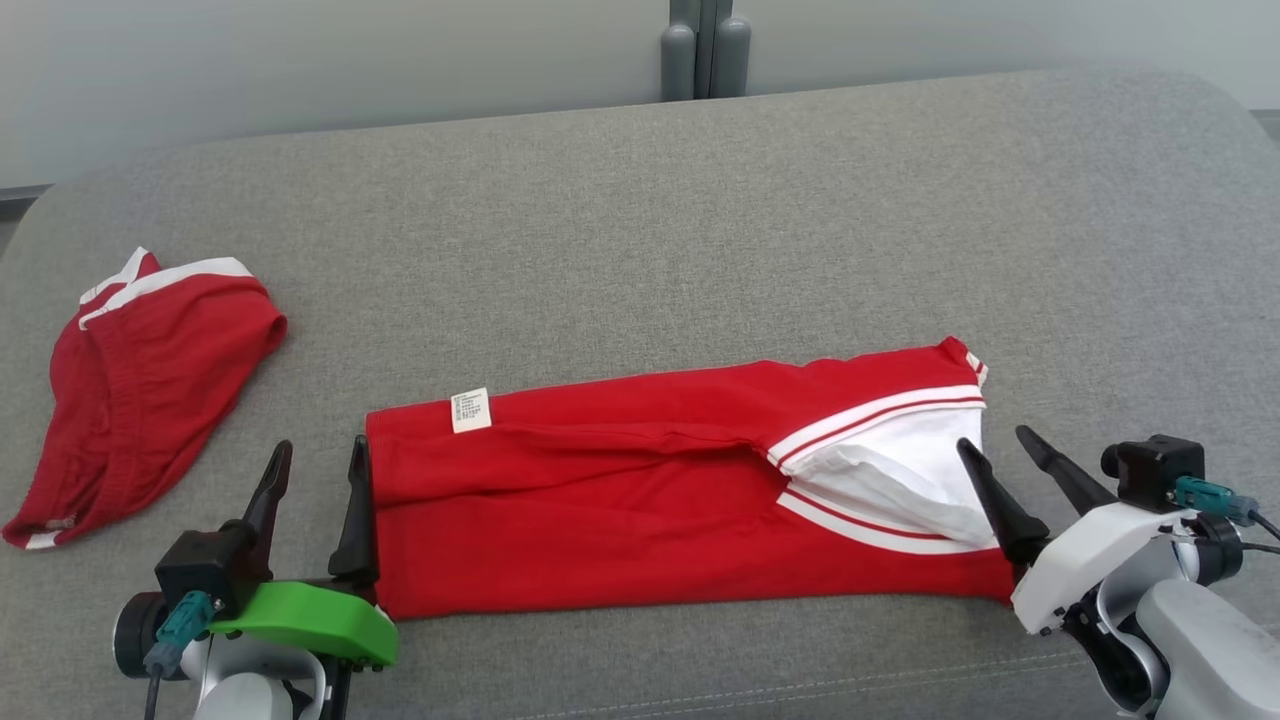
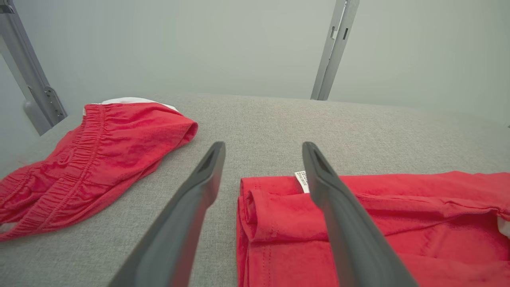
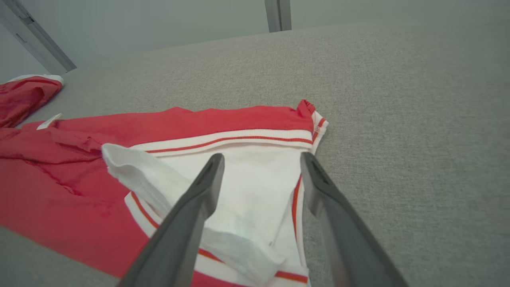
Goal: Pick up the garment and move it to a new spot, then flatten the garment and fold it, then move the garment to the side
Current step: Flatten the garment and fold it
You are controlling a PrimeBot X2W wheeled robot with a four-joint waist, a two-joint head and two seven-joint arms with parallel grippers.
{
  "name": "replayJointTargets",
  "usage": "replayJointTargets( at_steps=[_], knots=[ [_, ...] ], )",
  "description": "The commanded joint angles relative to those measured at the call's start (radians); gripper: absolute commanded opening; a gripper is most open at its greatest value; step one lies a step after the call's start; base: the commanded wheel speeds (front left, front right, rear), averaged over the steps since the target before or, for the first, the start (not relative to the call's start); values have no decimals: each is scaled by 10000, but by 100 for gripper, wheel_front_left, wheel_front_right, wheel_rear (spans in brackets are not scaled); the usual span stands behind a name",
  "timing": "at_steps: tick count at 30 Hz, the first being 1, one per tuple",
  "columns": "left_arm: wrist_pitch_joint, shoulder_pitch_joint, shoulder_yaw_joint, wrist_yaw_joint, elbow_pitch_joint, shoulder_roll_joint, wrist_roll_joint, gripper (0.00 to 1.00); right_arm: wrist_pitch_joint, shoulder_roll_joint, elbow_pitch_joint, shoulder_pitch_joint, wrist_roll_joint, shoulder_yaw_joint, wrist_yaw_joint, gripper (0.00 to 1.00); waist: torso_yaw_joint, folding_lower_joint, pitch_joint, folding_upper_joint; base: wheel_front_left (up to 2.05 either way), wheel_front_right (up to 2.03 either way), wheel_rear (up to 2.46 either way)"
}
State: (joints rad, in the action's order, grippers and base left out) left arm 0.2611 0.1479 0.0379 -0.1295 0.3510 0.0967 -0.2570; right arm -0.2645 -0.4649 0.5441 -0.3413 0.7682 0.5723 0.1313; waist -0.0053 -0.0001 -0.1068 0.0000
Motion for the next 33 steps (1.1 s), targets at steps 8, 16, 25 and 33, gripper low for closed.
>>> replayJointTargets(
  at_steps=[8,16,25,33],
  knots=[
    [36,-495,-285,3,-459,-114,262,100,-17,133,21,536,-535,-789,-12,100,62,1,296,0,0,0,0],
    [36,-1000,-575,265,-1052,-222,716,100,66,461,1122,283,-702,-1072,-12,100,203,1,484,0,0,0,0],
    [36,-1321,-566,297,-1232,-345,839,100,770,880,2440,-373,-961,-1481,-11,100,588,1,587,0,0,0,0],
    [36,-1255,-501,267,-1219,-375,928,100,1416,1233,3345,-850,-759,-1556,-11,100,889,1,483,0,0,0,0]
  ],
)
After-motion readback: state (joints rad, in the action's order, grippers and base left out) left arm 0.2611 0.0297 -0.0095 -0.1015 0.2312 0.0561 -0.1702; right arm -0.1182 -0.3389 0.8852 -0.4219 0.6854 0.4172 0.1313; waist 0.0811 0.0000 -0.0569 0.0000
